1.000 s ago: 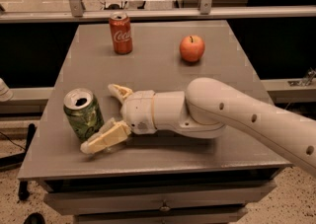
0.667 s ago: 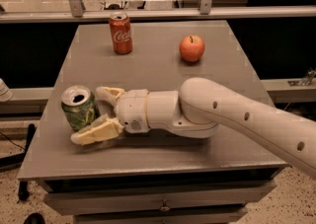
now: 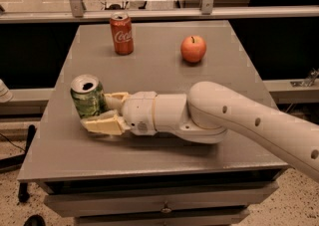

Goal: Knock green can over

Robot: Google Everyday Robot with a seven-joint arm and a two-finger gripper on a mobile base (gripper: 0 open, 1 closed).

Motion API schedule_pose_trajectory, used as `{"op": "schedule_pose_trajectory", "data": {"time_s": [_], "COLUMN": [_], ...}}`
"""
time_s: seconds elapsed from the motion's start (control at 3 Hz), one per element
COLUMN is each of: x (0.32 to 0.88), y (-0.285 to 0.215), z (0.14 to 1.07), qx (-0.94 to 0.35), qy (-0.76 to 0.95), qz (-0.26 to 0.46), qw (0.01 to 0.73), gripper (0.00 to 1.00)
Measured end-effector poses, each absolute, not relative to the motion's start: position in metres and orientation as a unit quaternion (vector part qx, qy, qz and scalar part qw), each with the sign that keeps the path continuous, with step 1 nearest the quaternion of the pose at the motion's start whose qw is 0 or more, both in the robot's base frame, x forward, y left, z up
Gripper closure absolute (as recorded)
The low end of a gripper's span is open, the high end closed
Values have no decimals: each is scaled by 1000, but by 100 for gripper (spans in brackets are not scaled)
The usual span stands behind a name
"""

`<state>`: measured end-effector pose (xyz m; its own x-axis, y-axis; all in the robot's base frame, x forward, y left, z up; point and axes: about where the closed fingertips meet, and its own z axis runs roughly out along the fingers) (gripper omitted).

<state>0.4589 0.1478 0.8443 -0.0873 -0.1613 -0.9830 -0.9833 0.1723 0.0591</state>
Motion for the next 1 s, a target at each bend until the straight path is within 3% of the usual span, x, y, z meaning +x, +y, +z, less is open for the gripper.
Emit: {"op": "schedule_pose_trajectory", "data": {"time_s": [0.33, 0.67, 1.0], "x": [466, 476, 478], "y": [117, 88, 69], "z": [859, 888, 924], "qx": [-479, -506, -561], "qy": [615, 629, 642], "qz": [395, 342, 277], "qw": [486, 481, 443], "gripper": [88, 100, 100]}}
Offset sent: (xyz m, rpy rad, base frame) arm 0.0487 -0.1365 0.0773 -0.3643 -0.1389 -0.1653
